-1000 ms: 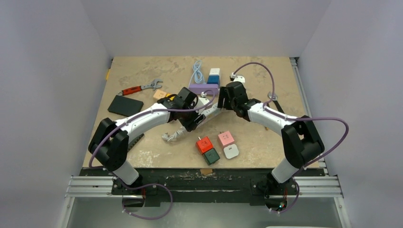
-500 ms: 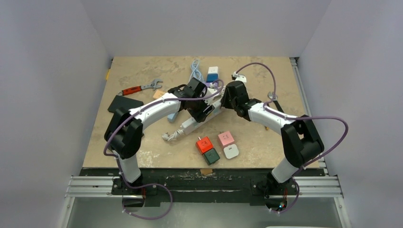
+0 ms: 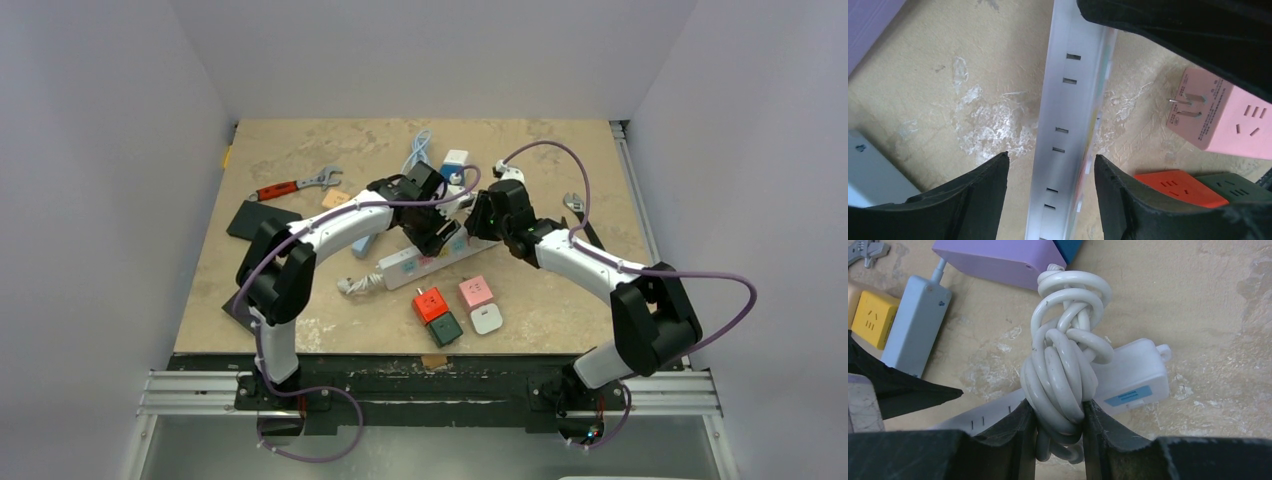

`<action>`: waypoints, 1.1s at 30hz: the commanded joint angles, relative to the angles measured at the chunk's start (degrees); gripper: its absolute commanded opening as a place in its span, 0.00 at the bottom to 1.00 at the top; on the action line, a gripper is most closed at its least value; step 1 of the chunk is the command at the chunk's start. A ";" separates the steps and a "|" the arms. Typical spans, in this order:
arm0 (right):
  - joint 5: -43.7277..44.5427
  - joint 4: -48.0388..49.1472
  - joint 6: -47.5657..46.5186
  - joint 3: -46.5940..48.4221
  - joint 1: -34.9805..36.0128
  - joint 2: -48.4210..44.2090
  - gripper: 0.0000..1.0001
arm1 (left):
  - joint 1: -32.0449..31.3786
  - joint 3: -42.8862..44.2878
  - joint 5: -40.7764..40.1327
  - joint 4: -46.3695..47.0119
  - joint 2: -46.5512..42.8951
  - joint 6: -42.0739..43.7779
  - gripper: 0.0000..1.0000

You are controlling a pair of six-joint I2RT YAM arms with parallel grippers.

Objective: Pull the plug off the socket
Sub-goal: Remove the plug from the socket.

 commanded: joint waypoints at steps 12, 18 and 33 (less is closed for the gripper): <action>-3.18 5.27 0.87 -0.87 0.16 -1.34 0.00 | 1.26 11.56 -9.27 -21.08 -6.13 7.22 1.00; -3.25 5.21 1.24 -0.17 0.23 -1.81 0.00 | 0.69 4.62 1.22 -9.94 -6.90 4.88 1.00; -5.53 6.18 0.36 -0.45 0.21 -3.25 0.00 | 0.65 7.41 12.05 -3.08 2.67 3.22 1.00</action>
